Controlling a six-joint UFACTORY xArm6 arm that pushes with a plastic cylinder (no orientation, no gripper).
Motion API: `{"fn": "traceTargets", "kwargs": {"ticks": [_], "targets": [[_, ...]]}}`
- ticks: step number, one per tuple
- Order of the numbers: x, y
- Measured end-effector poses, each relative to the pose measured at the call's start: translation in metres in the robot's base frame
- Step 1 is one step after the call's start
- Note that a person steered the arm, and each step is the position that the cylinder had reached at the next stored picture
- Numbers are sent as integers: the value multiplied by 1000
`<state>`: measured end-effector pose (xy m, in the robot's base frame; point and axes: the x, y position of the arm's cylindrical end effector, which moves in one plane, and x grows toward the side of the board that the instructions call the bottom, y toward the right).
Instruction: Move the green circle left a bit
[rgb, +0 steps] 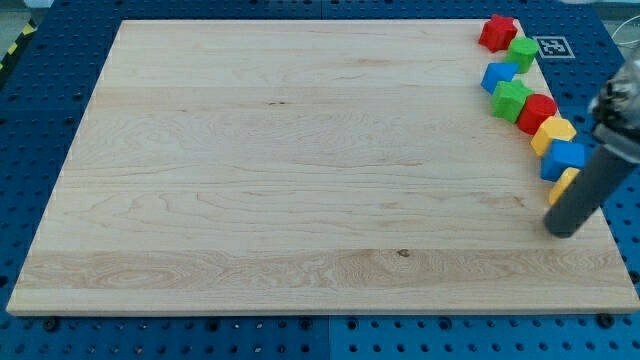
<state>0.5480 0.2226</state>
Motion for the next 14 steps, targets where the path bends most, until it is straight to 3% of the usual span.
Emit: {"fn": "traceTargets", "kwargs": {"ticks": [1, 3, 6, 7, 9, 14], "targets": [[-12, -67], [-114, -188], [-330, -186], [-356, -168], [-356, -154], [-357, 21]]}}
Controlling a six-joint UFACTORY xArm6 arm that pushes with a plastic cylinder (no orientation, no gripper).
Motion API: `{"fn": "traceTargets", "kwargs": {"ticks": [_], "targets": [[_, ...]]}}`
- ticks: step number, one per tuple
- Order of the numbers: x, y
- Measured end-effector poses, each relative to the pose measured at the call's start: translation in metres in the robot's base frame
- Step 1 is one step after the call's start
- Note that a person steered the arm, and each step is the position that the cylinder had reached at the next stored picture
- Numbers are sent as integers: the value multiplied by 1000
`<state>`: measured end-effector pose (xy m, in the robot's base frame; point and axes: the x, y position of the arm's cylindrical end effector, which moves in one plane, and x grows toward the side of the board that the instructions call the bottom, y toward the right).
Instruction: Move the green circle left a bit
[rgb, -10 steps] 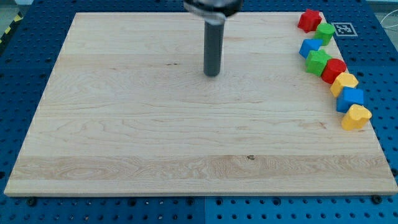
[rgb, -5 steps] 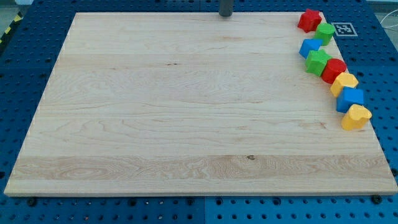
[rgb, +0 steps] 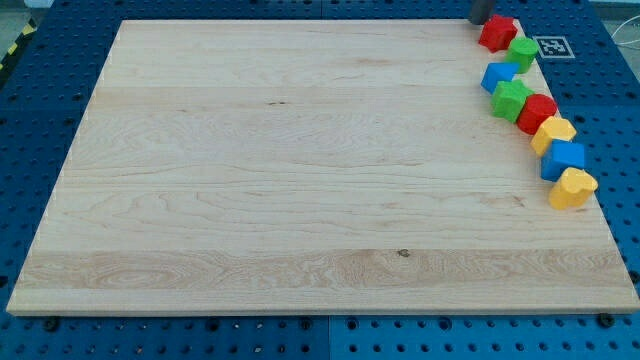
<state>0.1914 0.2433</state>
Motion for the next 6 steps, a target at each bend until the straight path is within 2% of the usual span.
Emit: {"fn": "traceTargets", "kwargs": {"ticks": [2, 3, 5, 6], "targets": [[0, 101], [7, 102], [73, 95], [76, 69]]}}
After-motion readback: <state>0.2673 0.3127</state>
